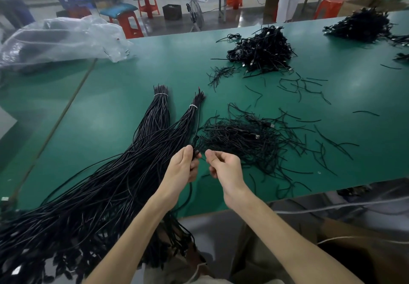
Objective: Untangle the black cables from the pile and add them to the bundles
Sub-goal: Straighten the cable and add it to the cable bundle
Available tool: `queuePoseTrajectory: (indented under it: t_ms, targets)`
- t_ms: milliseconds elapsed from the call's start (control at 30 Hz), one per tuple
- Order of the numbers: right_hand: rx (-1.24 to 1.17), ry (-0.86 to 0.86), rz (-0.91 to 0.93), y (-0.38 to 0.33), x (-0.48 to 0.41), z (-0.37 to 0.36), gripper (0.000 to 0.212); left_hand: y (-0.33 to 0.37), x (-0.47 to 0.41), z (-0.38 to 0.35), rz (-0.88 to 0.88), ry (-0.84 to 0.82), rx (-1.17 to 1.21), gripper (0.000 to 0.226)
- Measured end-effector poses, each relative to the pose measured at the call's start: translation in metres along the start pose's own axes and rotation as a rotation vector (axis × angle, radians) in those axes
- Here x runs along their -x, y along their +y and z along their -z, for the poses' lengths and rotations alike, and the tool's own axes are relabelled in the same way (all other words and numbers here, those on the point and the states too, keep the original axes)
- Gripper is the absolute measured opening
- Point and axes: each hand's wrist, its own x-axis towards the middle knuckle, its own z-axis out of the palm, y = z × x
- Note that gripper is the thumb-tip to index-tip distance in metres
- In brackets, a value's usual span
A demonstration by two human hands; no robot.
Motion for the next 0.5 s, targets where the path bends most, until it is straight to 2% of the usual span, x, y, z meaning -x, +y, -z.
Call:
queuePoseTrajectory:
  t_ms: [233,400,500]
  targets:
    - [0.061,-0.004,0.029,0.0,0.006,0.008,0.017,0.0,-0.002,-0.001,-0.006,-0.036,-0.039,0.042]
    - [-0.089,0.0,-0.041,-0.005,0.01,0.012,0.023,-0.005,-0.002,-0.001,-0.008,-0.032,-0.059,0.047]
    - [-0.089,0.022,-0.045,-0.006,0.013,0.011,0.024,-0.007,0.0,0.0,-0.014,-0.027,-0.084,0.053]
